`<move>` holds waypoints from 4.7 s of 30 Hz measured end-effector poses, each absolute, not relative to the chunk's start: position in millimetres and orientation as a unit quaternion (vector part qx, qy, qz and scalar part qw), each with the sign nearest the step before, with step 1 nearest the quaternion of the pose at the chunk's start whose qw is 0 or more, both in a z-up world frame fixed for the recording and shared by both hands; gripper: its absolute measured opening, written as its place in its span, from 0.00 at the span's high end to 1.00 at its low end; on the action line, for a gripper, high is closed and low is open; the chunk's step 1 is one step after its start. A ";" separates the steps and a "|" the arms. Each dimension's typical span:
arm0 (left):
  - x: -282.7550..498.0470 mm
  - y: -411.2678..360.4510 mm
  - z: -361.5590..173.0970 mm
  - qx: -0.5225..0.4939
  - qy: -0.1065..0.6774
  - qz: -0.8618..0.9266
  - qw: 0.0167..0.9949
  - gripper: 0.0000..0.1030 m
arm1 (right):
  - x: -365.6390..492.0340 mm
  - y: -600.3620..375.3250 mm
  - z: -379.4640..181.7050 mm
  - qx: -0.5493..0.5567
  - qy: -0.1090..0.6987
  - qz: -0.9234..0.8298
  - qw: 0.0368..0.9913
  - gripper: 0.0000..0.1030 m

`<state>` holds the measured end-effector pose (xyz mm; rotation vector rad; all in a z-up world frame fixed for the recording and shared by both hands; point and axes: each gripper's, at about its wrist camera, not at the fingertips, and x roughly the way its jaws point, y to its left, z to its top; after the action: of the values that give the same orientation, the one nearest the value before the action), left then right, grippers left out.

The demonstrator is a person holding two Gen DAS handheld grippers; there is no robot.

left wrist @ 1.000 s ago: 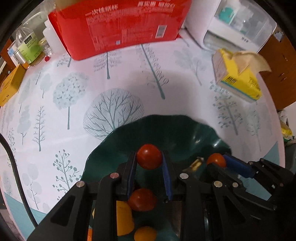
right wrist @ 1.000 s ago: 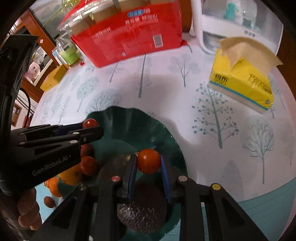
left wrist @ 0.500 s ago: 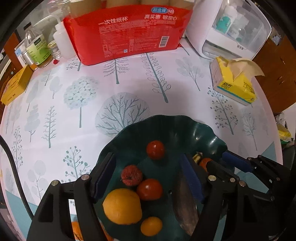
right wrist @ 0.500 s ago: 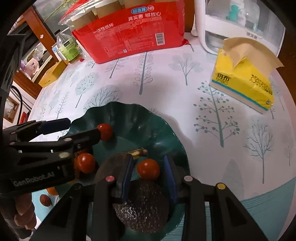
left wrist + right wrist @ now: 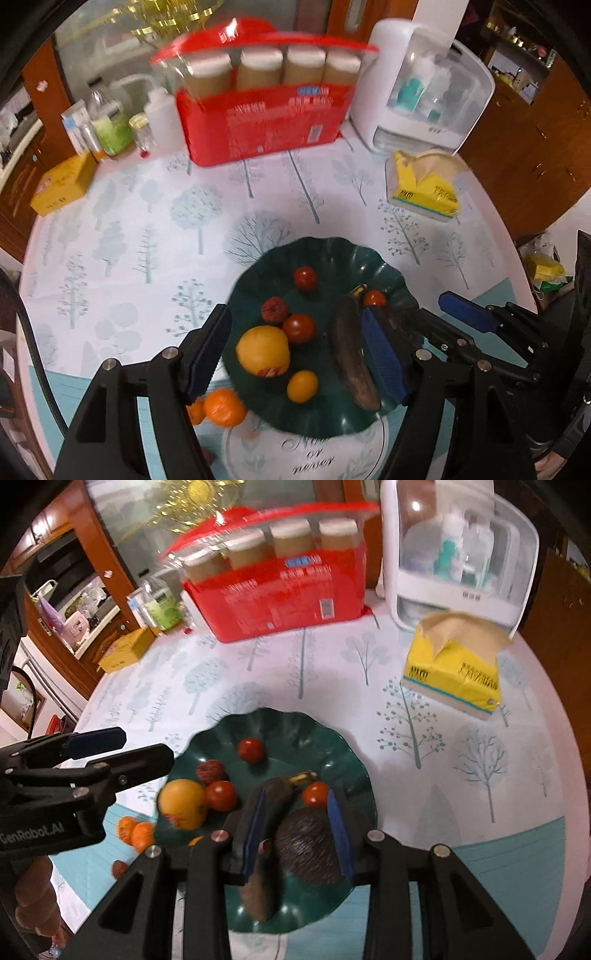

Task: Organize fruits
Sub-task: 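Move both tools back toward the tangerines and lychee on the cloth, then grasp the stemmed tangerine with the left tool while the right tool grasps the lychee, then carry the tangerine and lychee with both tools over the green plate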

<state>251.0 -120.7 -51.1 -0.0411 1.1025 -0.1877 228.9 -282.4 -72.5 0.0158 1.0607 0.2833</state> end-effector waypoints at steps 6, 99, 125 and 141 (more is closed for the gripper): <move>208.3 -89.0 2.9 -0.001 0.480 -0.094 0.872 0.30 | 191.4 -270.7 -25.5 0.011 0.469 0.138 0.872 0.66; 170.9 10.8 -184.5 0.140 0.600 -0.292 0.731 0.63 | 81.2 -112.8 -167.2 0.087 0.538 0.107 0.831 0.71; 189.5 -57.3 12.4 0.086 0.468 -0.238 0.847 0.63 | 80.8 -186.2 37.4 0.042 0.393 0.021 0.918 0.71; 249.9 -97.5 -62.2 0.094 0.517 -0.198 0.827 0.63 | 145.0 -215.6 -14.0 0.056 0.445 0.002 0.894 0.70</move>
<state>249.9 -97.5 -62.2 0.1995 1.0988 -0.4206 145.0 -215.6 -14.0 0.1167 0.9218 0.0041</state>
